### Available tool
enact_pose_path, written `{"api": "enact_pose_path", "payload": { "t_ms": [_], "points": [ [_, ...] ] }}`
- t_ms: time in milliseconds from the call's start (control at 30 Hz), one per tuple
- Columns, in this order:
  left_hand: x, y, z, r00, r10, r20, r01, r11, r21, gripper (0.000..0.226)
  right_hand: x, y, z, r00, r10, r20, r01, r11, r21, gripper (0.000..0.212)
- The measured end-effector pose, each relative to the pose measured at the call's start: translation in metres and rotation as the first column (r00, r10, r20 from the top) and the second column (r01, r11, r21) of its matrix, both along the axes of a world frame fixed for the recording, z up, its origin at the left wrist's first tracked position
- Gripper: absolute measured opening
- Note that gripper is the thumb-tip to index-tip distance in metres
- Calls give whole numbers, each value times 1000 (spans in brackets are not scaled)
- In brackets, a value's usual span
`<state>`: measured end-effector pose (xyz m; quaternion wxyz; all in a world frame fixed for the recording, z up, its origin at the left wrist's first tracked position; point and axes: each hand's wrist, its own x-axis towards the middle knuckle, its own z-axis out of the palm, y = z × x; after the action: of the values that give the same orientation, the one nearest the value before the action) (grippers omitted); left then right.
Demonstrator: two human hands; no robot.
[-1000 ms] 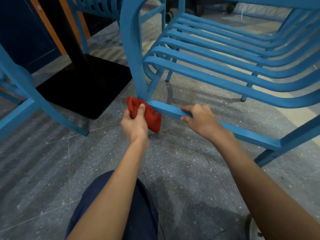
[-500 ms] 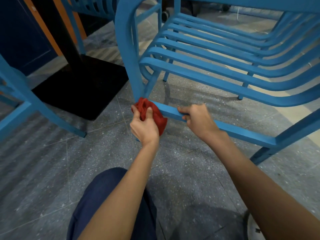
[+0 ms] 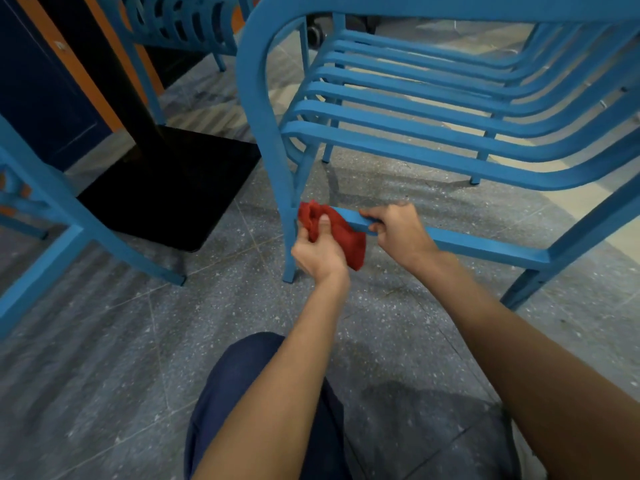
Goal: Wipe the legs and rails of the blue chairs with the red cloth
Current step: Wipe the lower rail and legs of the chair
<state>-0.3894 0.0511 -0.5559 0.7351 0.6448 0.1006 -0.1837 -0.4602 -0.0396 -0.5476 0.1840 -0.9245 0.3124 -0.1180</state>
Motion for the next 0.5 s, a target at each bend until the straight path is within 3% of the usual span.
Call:
{"api": "enact_pose_path", "payload": {
  "t_ms": [67, 167, 367, 500],
  "points": [
    [17, 1, 6, 993, 105, -57, -107, 994, -33, 30, 1, 2, -1, 999, -34, -6, 34, 999, 13, 39],
    [23, -4, 10, 985, 128, -118, -132, 991, -29, 29, 5, 3, -4, 997, -73, 14, 73, 997, 26, 38],
    [5, -17, 12, 985, 161, -56, -156, 984, 83, 34, 5, 6, -4, 997, -75, -4, 75, 997, 15, 37],
    [-19, -24, 14, 994, 113, -15, -110, 984, 138, 34, -1, -3, 7, 1000, 32, 1, -32, 997, 77, 39]
  ]
}}
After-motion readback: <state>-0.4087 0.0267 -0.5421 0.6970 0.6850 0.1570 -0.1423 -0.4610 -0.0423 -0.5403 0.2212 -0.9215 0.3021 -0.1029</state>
